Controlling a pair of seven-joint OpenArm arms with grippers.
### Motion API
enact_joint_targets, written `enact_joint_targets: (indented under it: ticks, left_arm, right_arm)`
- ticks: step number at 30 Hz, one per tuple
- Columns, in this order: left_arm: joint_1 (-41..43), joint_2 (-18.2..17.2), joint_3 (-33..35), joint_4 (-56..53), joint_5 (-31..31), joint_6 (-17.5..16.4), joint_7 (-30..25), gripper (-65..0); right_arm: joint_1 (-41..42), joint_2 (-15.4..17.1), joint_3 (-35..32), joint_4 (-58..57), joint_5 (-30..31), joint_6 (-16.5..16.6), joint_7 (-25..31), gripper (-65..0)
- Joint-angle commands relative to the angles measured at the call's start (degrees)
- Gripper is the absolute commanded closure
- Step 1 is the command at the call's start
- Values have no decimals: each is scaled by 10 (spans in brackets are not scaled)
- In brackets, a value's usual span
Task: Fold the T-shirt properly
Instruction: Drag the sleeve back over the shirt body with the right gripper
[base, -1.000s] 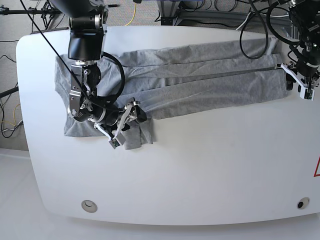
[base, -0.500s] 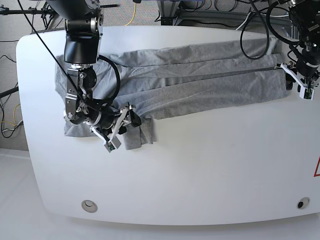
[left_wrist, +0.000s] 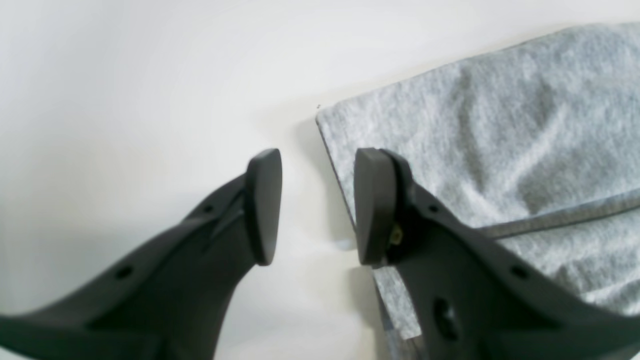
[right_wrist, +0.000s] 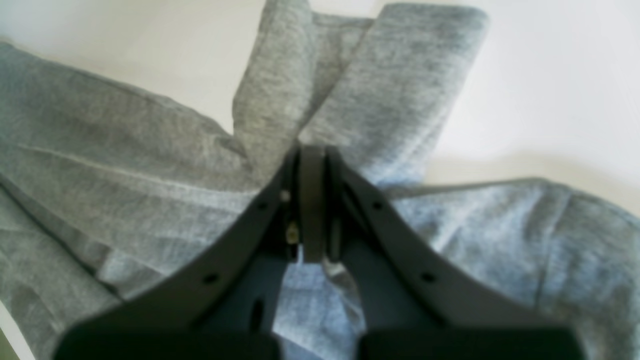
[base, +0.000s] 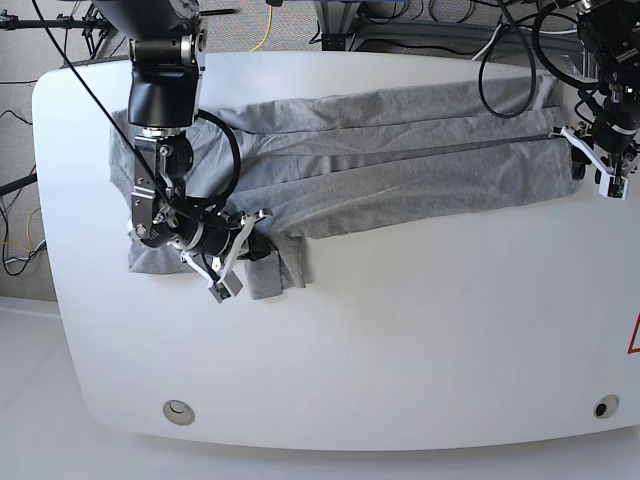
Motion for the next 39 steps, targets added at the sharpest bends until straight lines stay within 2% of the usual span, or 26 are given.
enact_joint_targets:
  ticks: [1,11,20,27,39]
  left_arm:
    - [-2,-10,-5,12,-5,1,-12,-221]
    - [-2,-10,-5,12,-4,1,-12,-221]
    - [-3,-11,-5,12,-4,1,-12,-221]
    - [-4,-11,-5,11,-4,1,-12,-221]
    - [-4,-10,-3,10,-4,1,-12,-221]
  right_arm:
    - [12,3,2,8,8,3,19,0]
    - [12,3,2,45,13,3,14,0]
    - [-22,3,6,147,13,3,-59,0]
    - [-78,3,8,237,12,3,-76,0]
    - [-162,3,90,372,14,4,-141,0]
